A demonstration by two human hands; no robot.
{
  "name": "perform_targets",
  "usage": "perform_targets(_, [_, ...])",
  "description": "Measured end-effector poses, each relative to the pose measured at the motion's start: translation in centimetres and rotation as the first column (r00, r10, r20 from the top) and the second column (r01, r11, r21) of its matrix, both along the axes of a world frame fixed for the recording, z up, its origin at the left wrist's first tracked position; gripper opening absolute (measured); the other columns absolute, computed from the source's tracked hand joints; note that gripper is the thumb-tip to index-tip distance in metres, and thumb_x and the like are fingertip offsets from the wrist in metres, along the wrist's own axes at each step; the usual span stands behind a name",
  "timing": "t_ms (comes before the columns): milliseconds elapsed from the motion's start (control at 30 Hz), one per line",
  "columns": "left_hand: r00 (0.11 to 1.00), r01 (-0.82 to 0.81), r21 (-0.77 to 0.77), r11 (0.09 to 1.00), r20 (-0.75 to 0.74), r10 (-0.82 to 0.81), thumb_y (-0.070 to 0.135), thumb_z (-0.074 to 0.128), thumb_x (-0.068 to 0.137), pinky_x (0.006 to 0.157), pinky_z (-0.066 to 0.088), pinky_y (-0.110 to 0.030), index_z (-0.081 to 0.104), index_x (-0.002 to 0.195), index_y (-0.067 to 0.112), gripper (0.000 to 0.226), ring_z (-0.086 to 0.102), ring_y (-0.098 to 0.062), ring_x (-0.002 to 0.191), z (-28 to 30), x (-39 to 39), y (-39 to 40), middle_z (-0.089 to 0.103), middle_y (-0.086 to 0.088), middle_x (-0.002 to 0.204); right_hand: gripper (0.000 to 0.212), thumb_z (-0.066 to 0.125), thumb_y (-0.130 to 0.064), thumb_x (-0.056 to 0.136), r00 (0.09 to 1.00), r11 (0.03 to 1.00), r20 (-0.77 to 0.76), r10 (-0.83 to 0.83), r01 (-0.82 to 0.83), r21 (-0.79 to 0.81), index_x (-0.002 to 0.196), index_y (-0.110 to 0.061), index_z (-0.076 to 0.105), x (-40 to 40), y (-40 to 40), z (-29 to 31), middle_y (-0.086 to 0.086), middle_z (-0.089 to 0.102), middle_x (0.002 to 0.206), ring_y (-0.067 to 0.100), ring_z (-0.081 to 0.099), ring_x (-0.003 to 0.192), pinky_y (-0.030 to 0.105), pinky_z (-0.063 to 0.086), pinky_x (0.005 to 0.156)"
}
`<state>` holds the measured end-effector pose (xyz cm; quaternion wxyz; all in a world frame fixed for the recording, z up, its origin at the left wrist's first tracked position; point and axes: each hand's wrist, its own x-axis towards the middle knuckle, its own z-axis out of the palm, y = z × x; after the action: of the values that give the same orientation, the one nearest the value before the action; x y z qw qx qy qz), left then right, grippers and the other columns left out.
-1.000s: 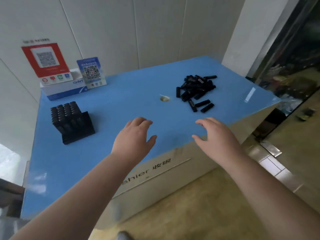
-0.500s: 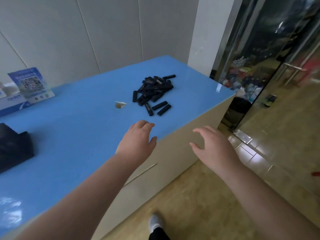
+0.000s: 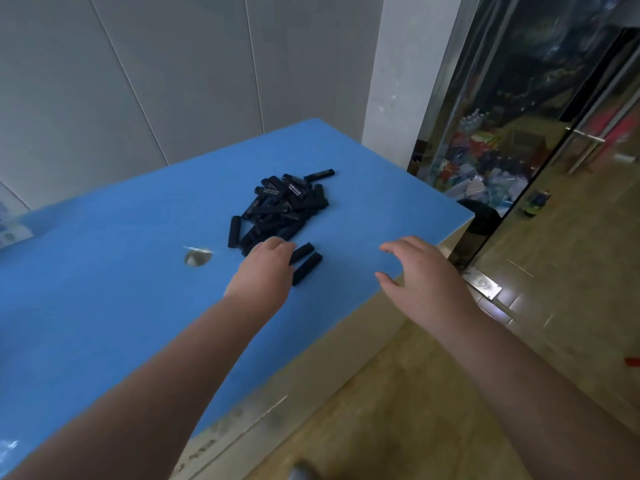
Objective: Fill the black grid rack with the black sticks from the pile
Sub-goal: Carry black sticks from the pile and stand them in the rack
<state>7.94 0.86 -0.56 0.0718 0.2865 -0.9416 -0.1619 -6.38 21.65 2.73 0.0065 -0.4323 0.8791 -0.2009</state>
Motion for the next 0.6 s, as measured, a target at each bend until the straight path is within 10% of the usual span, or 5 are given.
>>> perform_targets(367, [0.951, -0.047, -0.015, 0.999, 0.306, 0.049, 0.030, 0.055, 0.098, 0.090, 0.050, -0.036, 0.063, 0.120, 0.018, 0.026, 0.055, -0.022, 0.109, -1.3, -5.6, -3.2, 0.058, 0.000, 0.113, 0.037, 0.063, -0.031, 0.094, 0.975, 0.980, 0.097, 0.201, -0.201, -0.001, 0.129, -0.019, 0.061, -6.6, -5.3, -2.7, -0.008, 0.058, 0.124, 0.013, 0.053, 0.120, 0.030, 0.047, 0.100])
perform_targets(600, [0.955, -0.223, 0.052, 0.973, 0.214, 0.207, 0.019, 0.050, 0.092, 0.077, 0.053, -0.035, 0.061, 0.117, 0.020, 0.028, 0.062, -0.022, 0.093, -0.2, -6.7, -2.3, 0.066, -0.001, 0.102, 0.033, 0.065, -0.029, 0.092, 0.913, 0.928, 0.179, 0.367, -0.372, -0.010, 0.124, -0.020, 0.064, -10.1, -9.0, -4.0, -0.008, 0.060, 0.117, 0.012, 0.056, 0.113, 0.026, 0.046, 0.094])
